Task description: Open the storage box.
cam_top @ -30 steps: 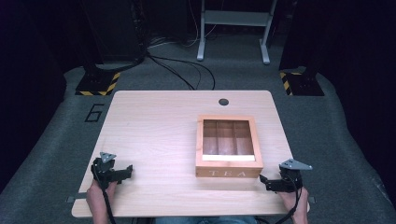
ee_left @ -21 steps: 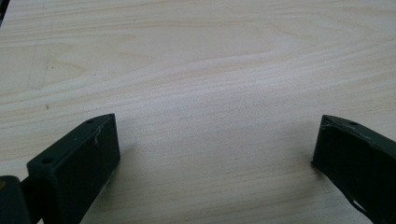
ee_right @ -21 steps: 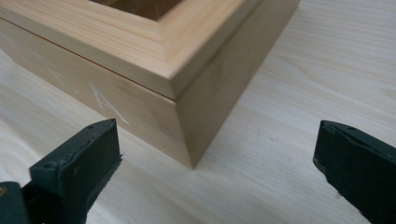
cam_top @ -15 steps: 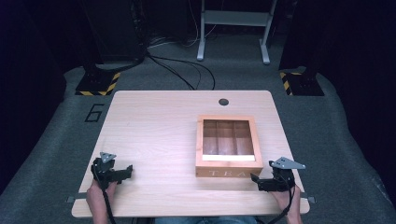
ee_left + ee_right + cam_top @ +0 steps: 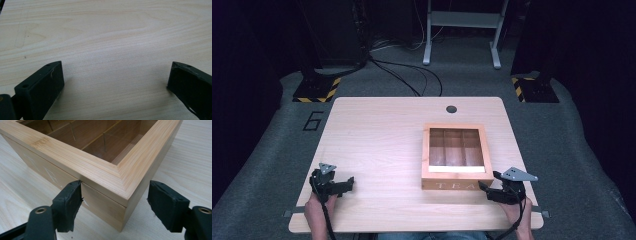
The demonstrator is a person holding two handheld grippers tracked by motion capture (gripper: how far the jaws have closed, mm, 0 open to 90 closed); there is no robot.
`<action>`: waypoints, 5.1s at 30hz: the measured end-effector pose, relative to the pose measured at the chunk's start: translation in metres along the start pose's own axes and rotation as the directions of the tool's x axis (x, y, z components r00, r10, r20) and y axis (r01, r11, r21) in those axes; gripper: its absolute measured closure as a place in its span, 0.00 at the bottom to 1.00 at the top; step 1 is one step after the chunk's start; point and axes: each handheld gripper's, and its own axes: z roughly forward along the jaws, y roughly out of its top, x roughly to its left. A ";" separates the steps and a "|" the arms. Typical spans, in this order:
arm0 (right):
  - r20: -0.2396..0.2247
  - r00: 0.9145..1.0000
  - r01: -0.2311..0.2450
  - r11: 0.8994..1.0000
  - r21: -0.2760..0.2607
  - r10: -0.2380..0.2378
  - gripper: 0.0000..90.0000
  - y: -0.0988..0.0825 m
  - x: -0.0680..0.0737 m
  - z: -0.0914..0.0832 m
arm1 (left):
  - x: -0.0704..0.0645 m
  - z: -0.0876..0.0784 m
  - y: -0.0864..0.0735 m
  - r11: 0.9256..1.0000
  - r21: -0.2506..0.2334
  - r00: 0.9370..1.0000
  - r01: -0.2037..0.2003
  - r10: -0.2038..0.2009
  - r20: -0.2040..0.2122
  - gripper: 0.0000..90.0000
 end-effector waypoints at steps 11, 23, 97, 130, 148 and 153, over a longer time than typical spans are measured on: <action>0.000 1.000 0.019 1.000 -0.013 -0.019 0.36 -0.001 0.002 -0.001 | 0.000 0.000 0.000 1.000 0.001 1.000 0.000 0.000 0.000 0.01; 0.016 0.999 0.031 0.999 -0.024 -0.030 0.42 -0.003 0.003 -0.005 | 0.000 0.000 0.000 1.000 0.000 1.000 0.000 0.000 0.000 0.01; 0.134 0.990 0.000 0.958 -0.288 0.040 0.50 0.024 -0.009 0.007 | 0.000 0.000 0.000 1.000 0.000 1.000 0.000 0.000 0.000 0.01; 0.171 0.985 0.038 0.906 -0.422 0.038 0.64 0.054 -0.014 0.002 | 0.000 0.000 0.000 1.000 0.000 1.000 0.000 0.000 0.000 0.01; 0.145 0.988 0.014 0.903 -0.430 0.054 0.67 0.086 -0.027 -0.002 | 0.000 0.000 0.000 1.000 -0.001 1.000 -0.003 0.003 -0.001 0.01; 0.135 0.989 0.004 0.910 -0.416 0.058 0.67 0.097 -0.031 -0.002 | 0.000 0.000 0.000 1.000 -0.002 1.000 -0.002 0.002 -0.001 0.01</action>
